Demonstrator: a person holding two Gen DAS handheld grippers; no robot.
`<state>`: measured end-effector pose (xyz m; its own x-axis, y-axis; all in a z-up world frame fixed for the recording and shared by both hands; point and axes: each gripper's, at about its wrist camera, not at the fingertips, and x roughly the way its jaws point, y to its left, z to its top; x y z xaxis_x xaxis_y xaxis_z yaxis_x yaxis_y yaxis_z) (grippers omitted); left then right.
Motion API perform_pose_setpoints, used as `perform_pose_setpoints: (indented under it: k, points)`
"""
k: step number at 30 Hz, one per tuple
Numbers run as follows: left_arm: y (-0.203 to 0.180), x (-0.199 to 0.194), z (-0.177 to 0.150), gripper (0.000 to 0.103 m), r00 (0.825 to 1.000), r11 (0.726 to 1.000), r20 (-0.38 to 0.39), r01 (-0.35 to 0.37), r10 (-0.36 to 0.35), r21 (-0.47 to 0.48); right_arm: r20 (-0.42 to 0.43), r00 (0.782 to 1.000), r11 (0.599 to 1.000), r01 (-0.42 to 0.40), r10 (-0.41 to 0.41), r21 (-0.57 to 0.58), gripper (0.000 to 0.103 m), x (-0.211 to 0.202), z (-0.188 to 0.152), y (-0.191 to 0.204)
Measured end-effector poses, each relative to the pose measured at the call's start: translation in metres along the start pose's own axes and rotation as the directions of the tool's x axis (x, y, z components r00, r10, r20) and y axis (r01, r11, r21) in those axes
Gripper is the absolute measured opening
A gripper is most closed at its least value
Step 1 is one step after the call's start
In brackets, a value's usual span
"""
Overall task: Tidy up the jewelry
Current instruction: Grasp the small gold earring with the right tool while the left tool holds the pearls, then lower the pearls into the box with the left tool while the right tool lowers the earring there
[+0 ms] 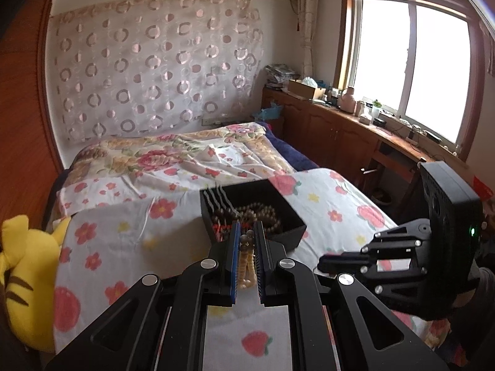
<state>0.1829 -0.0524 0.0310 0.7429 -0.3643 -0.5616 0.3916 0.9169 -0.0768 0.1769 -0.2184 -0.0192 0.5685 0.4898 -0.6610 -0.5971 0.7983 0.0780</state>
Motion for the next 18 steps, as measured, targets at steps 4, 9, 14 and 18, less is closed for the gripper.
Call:
perform_pose_setpoints:
  k: [4, 9, 14, 18]
  points:
    - [0.001, 0.018, 0.018, 0.008, 1.0, 1.0, 0.004, 0.013, -0.013, 0.001, 0.027, 1.0, 1.0, 0.008, -0.009, 0.015, 0.004, 0.0, 0.018, -0.022]
    - [0.005, 0.041, 0.034, 0.008, 1.0, 1.0, 0.005, 0.023, -0.023, -0.014, 0.053, 0.998, 1.0, 0.014, -0.016, 0.026, 0.004, 0.01, 0.04, -0.044]
    - [0.01, 0.062, 0.047, 0.008, 0.999, 0.999, 0.003, 0.035, -0.035, -0.026, 0.055, 0.998, 0.999, 0.009, -0.011, 0.034, 0.004, 0.029, 0.053, -0.061]
    - [0.013, 0.083, 0.047, 0.008, 0.999, 0.999, -0.026, 0.033, -0.034, -0.03, 0.031, 1.0, 0.999, -0.002, 0.001, 0.047, 0.004, 0.048, 0.054, -0.067]
